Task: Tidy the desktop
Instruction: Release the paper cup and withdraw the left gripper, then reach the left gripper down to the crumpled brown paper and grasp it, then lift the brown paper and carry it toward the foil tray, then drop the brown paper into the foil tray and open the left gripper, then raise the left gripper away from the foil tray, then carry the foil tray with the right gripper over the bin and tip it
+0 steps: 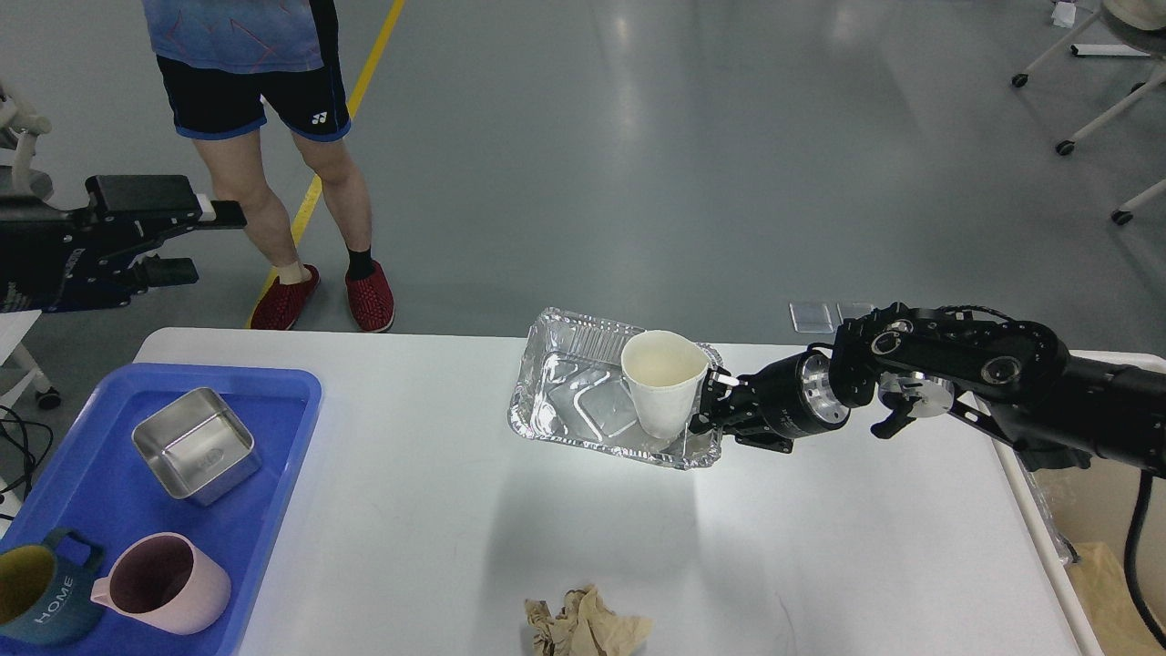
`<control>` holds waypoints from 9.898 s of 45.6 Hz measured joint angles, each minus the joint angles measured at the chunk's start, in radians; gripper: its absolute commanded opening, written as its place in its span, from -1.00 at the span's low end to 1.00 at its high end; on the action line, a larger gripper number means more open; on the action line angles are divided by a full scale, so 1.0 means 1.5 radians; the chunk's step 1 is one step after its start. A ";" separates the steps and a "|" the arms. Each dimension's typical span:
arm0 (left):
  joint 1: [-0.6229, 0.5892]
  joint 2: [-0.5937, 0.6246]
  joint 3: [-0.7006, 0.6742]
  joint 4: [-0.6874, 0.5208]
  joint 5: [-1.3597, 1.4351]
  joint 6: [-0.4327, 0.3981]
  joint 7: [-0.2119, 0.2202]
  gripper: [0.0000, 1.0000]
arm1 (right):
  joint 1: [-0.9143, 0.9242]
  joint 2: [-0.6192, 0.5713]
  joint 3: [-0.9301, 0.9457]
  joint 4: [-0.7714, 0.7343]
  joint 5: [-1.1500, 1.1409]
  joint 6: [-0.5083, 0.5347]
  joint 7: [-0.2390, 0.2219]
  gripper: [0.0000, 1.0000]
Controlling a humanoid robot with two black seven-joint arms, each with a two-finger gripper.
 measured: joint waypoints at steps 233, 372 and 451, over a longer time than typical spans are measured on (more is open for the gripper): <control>0.083 -0.376 -0.139 0.061 0.107 0.042 0.170 -0.94 | -0.003 0.008 0.015 0.032 -0.029 -0.039 0.003 -1.00; 0.272 -0.667 -0.592 0.430 -0.179 0.180 0.116 0.93 | -0.010 -0.005 0.019 0.033 -0.029 -0.039 0.003 -1.00; 0.271 -0.767 -0.586 0.556 -0.259 0.207 0.058 0.94 | -0.299 -0.447 0.245 -0.123 -0.015 -0.022 0.004 -1.00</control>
